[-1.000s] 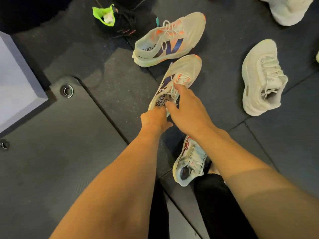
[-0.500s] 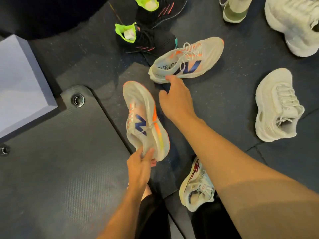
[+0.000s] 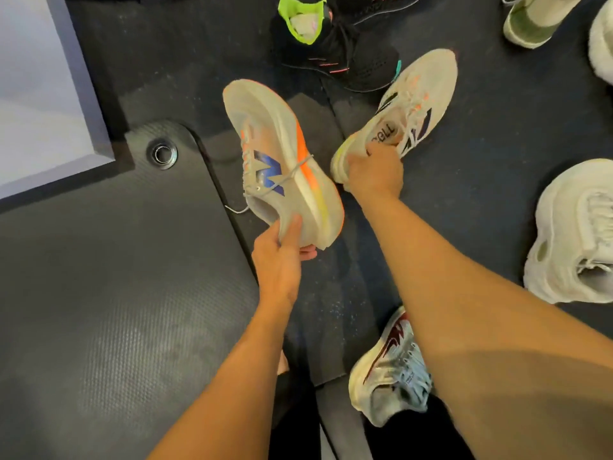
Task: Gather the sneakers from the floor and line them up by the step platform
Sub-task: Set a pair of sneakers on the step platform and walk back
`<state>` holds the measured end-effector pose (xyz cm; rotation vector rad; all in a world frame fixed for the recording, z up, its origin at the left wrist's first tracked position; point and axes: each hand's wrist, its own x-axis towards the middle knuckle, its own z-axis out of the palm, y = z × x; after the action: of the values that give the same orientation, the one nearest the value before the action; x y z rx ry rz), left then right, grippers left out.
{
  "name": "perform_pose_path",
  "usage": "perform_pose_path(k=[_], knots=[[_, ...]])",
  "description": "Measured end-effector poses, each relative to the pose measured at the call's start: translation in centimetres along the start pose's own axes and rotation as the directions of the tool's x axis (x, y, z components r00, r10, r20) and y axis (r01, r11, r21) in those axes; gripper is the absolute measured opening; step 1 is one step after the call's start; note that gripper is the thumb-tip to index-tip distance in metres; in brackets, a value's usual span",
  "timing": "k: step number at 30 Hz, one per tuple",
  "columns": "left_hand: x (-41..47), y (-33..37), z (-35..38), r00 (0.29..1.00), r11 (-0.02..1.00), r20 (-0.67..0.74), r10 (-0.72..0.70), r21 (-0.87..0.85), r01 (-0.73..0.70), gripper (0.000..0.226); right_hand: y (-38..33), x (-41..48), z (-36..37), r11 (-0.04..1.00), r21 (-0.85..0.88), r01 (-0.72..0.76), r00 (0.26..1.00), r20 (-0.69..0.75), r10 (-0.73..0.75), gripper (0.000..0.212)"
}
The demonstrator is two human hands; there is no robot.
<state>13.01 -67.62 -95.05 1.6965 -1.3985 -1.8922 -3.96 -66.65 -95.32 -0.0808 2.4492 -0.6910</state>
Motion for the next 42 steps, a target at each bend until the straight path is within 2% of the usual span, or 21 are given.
perform_pose_path(k=[2,3,5,6,7,9,12,15,16,17,18,20,23,26,28,30,32,34,36,38,42], knots=[[0.3,0.3,-0.3,0.987,0.979,-0.063,-0.146,-0.155,0.135,0.022,2.2,-2.0,-2.1,0.94,0.319,-0.12,0.987,-0.063,0.147,0.019],[0.3,0.3,-0.4,0.97,0.957,-0.101,-0.221,-0.215,0.196,0.028,3.3,-3.0,-3.3,0.81,0.551,-0.201,0.961,-0.049,0.273,0.017],[0.2,0.2,-0.6,0.942,0.927,-0.136,-0.307,-0.269,0.263,0.038,5.3,-4.9,-5.7,0.343,0.889,-0.303,0.885,0.128,0.449,0.012],[0.0,0.1,-0.5,0.939,0.922,-0.133,-0.318,-0.274,0.273,0.042,6.0,-5.7,-6.6,0.16,0.94,-0.301,0.861,0.196,0.468,0.008],[-0.1,0.1,-0.5,0.939,0.921,-0.129,-0.32,-0.273,0.276,0.045,6.6,-6.4,-7.3,0.073,0.954,-0.292,0.854,0.226,0.469,0.006],[-0.2,0.4,-0.1,0.944,0.929,-0.122,-0.308,-0.255,0.27,0.051,6.6,-7.2,-7.9,0.073,0.953,-0.293,0.862,0.231,0.451,0.007],[-0.6,1.7,0.2,0.962,0.954,-0.089,-0.259,-0.18,0.241,0.047,5.4,-8.0,-8.2,0.11,0.936,-0.334,0.883,0.27,0.385,0.031],[-0.8,3.7,-0.2,0.995,0.987,0.002,-0.097,0.128,0.096,0.038,4.3,-8.8,-8.7,-0.011,0.919,-0.394,0.888,0.384,0.254,0.029],[-0.8,4.6,-0.4,0.998,0.924,0.061,-0.019,0.381,-0.006,0.032,4.1,-9.0,-8.8,-0.075,0.908,-0.412,0.88,0.418,0.224,0.028],[-0.8,5.5,-0.3,0.99,0.734,0.131,0.043,0.668,-0.12,0.027,4.0,-9.2,-8.9,-0.144,0.894,-0.424,0.873,0.446,0.199,0.028],[-1.1,6.6,0.1,0.976,0.44,0.2,0.083,0.872,-0.216,0.022,4.0,-9.4,-9.1,-0.206,0.88,-0.429,0.868,0.464,0.174,0.025],[-2.3,8.3,2.0,0.918,-0.065,0.385,0.097,0.923,-0.38,0.013,4.3,-9.6,-9.6,-0.264,0.875,-0.405,0.876,0.454,0.161,0.019],[-4.7,9.0,5.4,0.806,-0.415,0.567,-0.168,0.701,-0.58,0.024,5.0,-9.2,-11.0,-0.106,0.937,-0.334,0.908,0.35,0.231,0.019],[-6.1,8.7,7.7,0.757,-0.551,0.583,-0.294,0.544,-0.633,0.031,5.9,-8.8,-12.1,0.308,0.918,-0.249,0.942,0.156,0.296,0.015],[-6.0,8.8,8.3,0.767,-0.457,0.579,-0.276,0.623,-0.635,0.022,6.0,-8.7,-12.4,0.595,0.783,-0.184,0.967,0.036,0.252,0.012],[-5.0,8.4,7.7,0.813,-0.186,0.55,-0.191,0.793,-0.58,0.021,5.9,-8.8,-12.2,0.819,0.562,-0.121,0.987,-0.016,0.157,0.015],[-4.0,8.1,5.1,0.908,0.146,0.401,-0.123,0.912,-0.383,0.027,5.8,-9.0,-11.5,0.973,0.23,-0.025,0.999,-0.025,0.032,0.028],[-3.4,6.8,2.0,0.955,0.42,0.266,-0.134,0.888,-0.188,0.028,5.3,-9.5,-10.1,0.986,-0.122,0.11,0.994,0.011,-0.109,0.03],[-4.0,4.8,-0.1,0.955,0.514,0.274,-0.114,0.839,-0.179,0.015,4.7,-10.2,-7.8,0.913,-0.335,0.234,0.97,0.146,-0.196,0.023],[-4.8,2.4,-1.1,0.947,0.431,0.285,-0.149,0.88,-0.197,0.011,4.6,-10.8,-5.2,0.846,-0.437,0.306,0.937,0.293,-0.188,0.018],[-5.4,-2.1,-1.4,0.887,0.296,0.305,-0.347,0.933,-0.205,0.031,6.9,-11.6,-1.4,0.747,-0.596,0.293,0.872,0.488,0.047,0.03]])
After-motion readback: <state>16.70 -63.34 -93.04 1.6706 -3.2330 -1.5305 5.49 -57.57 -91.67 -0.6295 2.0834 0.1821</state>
